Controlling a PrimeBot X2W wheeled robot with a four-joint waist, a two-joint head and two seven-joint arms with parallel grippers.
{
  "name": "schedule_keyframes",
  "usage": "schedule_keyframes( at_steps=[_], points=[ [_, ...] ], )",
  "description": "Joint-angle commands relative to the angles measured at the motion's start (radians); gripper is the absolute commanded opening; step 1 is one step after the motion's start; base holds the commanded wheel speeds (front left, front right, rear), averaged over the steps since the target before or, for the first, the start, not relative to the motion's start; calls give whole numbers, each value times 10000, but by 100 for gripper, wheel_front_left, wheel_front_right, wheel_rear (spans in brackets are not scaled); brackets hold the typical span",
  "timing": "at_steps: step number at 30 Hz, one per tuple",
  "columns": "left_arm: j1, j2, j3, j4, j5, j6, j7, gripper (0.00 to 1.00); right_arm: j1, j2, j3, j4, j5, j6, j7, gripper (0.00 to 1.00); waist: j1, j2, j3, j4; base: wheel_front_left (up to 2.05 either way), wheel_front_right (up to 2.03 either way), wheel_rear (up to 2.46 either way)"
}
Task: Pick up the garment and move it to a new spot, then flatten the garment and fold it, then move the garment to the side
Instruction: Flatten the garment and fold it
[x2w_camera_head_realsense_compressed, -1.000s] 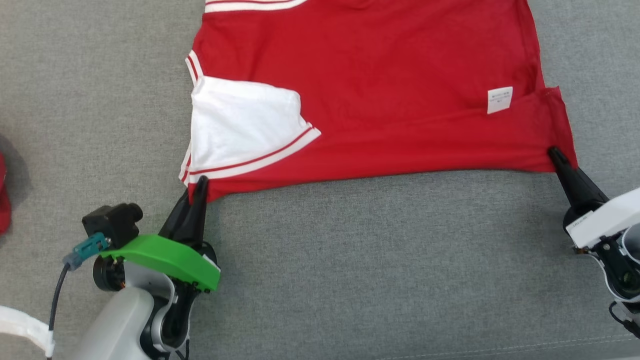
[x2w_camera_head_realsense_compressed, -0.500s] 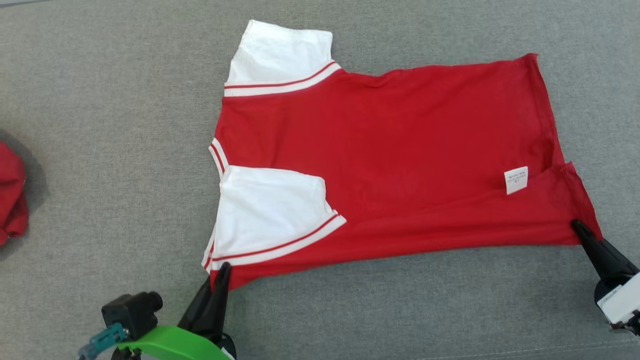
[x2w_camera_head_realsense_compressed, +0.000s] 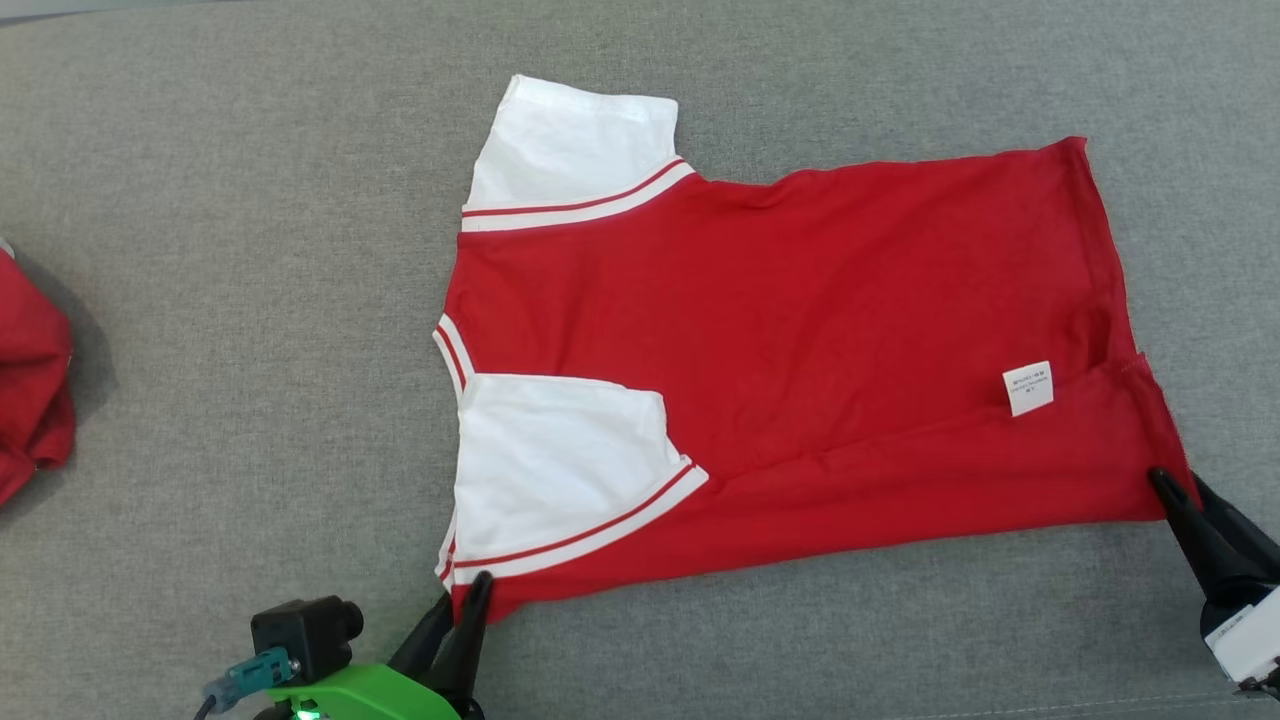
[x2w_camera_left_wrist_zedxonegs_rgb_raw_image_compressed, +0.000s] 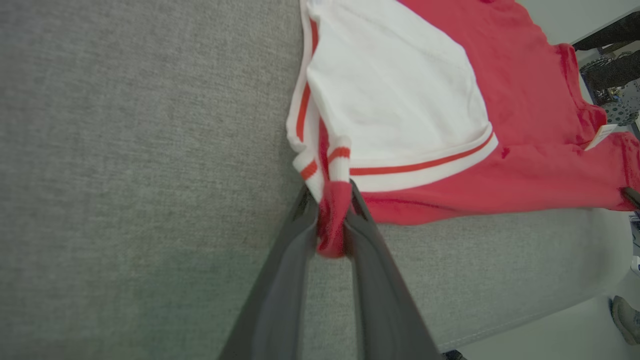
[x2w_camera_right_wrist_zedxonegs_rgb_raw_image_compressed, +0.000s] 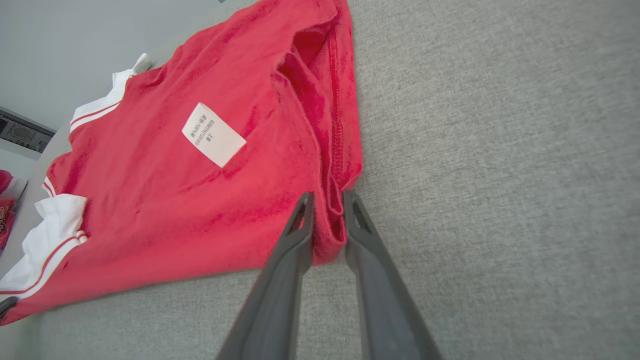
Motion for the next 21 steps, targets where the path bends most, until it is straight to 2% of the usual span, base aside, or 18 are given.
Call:
schedule_keyframes(
  at_steps=[1,8,13,17,19,21],
  points=[
    [-142,61,12,92,59,26,5,100,170,-36,-96,-25,2,-17,-30,100,0,0,-25,-5,0,0,0],
    [-49,448,243,-887,285,437,-16,100,659,-236,-964,-608,-552,-15,-29,100,0,0,-87,-78,0,0,0],
    [-1079,1179,898,-1835,812,772,95,100,414,427,-1938,-1069,-1750,-15,-29,100,0,0,80,-107,0,0,0],
    [-2892,1749,1155,-1813,1094,540,1028,100,82,980,-2244,-1386,-2633,-15,-30,100,0,0,448,-119,0,0,0],
    [-4715,1991,1161,-1333,1201,183,2047,100,-349,1321,-2474,-1567,-3319,-15,-30,100,0,0,887,-217,0,0,0],
    [-5901,1891,1042,-865,1162,-119,2732,100,-669,1575,-2577,-1676,-3743,-15,-30,100,0,0,1204,-315,0,0,0]
  ],
)
